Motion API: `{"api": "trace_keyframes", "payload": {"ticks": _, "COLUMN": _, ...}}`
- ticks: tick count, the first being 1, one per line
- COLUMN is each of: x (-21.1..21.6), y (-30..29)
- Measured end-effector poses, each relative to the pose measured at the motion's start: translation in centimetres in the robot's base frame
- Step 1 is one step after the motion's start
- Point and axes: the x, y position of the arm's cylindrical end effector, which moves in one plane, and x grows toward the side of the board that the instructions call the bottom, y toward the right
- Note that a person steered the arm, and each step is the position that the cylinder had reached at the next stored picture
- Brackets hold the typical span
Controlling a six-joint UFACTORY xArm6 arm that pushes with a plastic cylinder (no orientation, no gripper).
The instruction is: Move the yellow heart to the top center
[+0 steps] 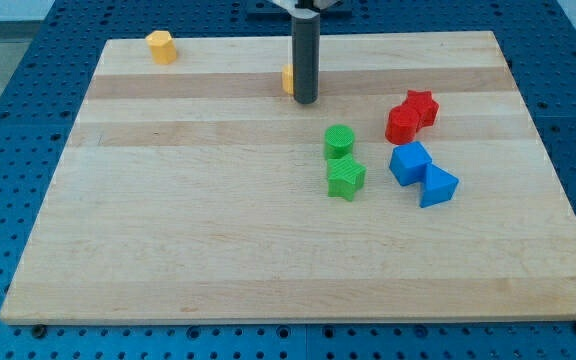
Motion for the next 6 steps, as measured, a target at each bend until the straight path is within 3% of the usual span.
{"api": "trace_keyframes", "payload": {"ticks": 4, "x": -4.9, "y": -0.7}}
{"api": "trace_keyframes", "payload": {"ticks": 5, "x": -5.2, "y": -0.7}}
{"api": "trace_keyframes", "payload": {"ticks": 6, "x": -2.4, "y": -0.7}}
